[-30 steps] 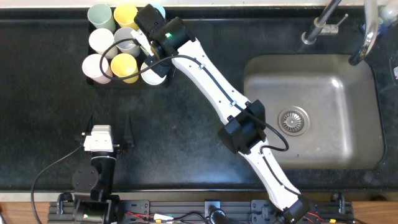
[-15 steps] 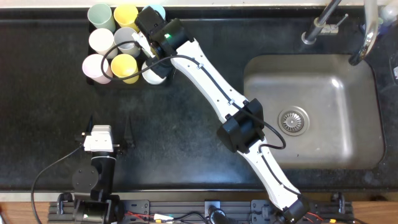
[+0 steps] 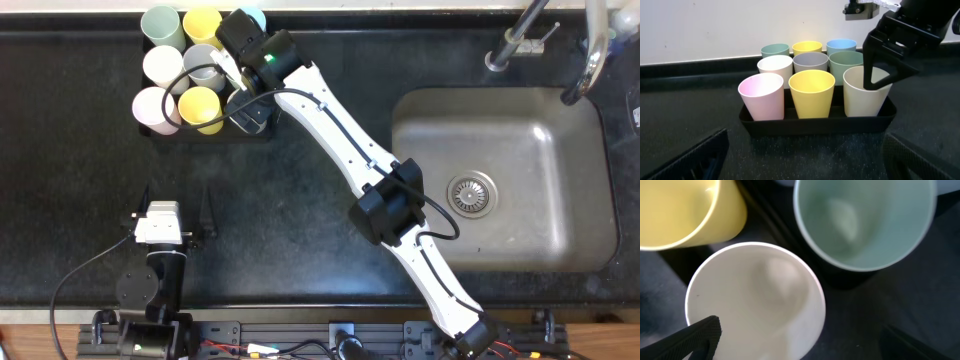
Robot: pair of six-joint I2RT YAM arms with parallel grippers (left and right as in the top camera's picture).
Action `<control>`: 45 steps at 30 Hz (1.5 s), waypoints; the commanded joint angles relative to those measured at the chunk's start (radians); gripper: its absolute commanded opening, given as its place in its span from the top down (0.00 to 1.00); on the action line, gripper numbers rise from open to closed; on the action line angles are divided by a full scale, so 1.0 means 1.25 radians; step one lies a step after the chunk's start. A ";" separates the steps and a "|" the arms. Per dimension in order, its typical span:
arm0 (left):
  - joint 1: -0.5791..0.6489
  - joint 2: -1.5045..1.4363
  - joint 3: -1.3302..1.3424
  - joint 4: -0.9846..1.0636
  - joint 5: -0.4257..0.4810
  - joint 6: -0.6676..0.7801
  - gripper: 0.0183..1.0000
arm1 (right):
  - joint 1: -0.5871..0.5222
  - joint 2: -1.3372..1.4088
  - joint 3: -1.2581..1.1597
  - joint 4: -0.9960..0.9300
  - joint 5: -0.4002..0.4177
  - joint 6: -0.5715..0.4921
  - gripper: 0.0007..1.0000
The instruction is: Store Cups
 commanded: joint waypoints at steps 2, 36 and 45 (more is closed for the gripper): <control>-0.006 -0.008 -0.001 -0.002 0.002 0.015 0.00 | -0.011 -0.003 0.020 0.039 0.106 0.049 0.00; -0.006 -0.008 -0.001 -0.002 0.002 0.015 0.00 | -0.441 -1.173 -1.183 0.208 0.205 0.387 0.00; -0.006 -0.008 -0.001 -0.002 0.002 0.015 0.00 | -0.441 -1.469 -1.675 0.899 0.351 0.386 0.00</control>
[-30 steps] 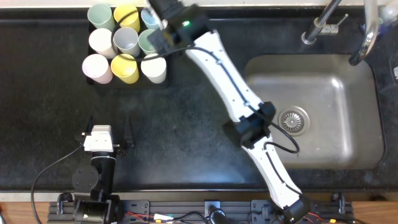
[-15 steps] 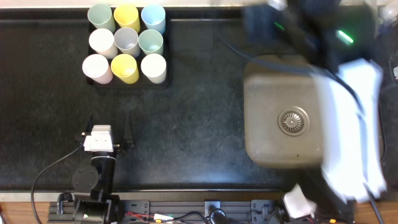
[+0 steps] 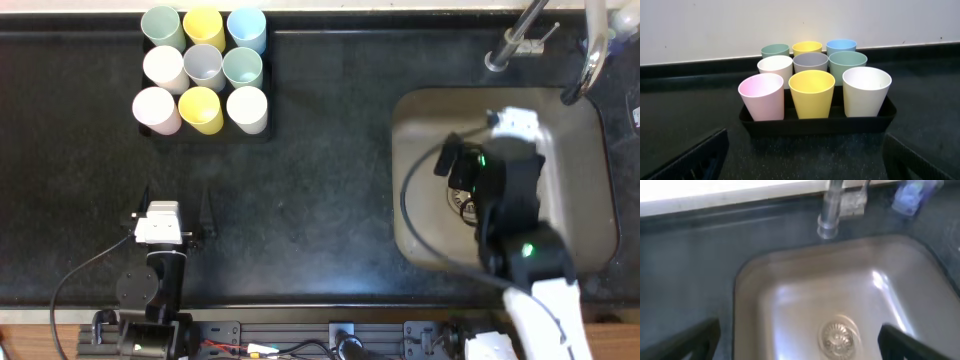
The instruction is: Store Cups
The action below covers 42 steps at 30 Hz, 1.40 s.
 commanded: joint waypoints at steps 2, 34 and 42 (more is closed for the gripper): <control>-0.006 -0.008 -0.001 -0.002 0.002 0.015 0.00 | -0.002 -0.149 -0.190 0.296 0.128 0.020 0.00; -0.006 -0.008 -0.001 -0.002 0.002 0.015 0.00 | -0.097 -0.687 -0.569 0.349 0.128 0.020 0.00; -0.006 -0.008 -0.001 -0.002 0.002 0.015 0.00 | -0.097 -0.704 -0.591 0.332 0.128 0.020 0.00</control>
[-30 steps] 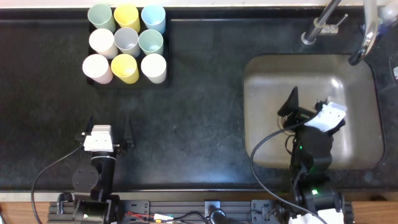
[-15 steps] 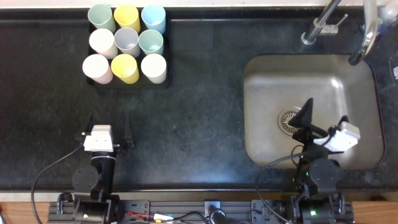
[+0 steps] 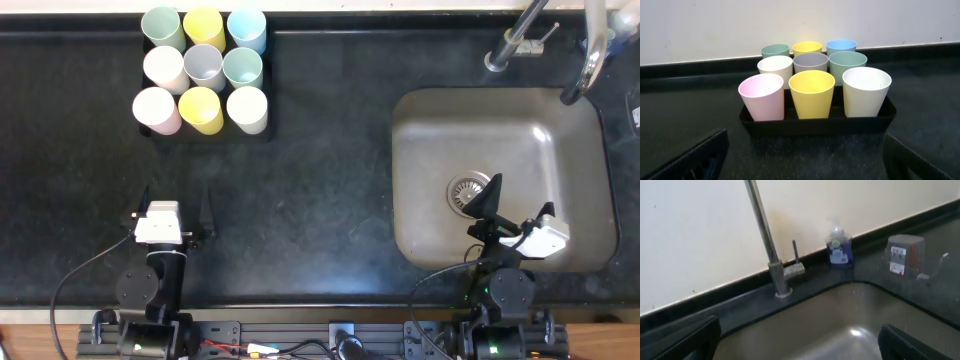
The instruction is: Store Cups
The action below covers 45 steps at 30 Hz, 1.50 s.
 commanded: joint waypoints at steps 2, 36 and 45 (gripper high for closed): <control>-0.006 -0.008 -0.001 -0.002 0.002 0.015 0.00 | -0.002 -0.010 -0.007 0.009 0.009 0.006 0.00; -0.006 -0.008 -0.001 -0.002 0.002 0.015 0.00 | -0.001 -0.010 -0.026 0.023 -0.370 -0.159 0.00; -0.006 -0.008 -0.001 -0.002 0.002 0.015 0.00 | -0.001 -0.009 -0.026 0.023 -0.370 -0.159 0.00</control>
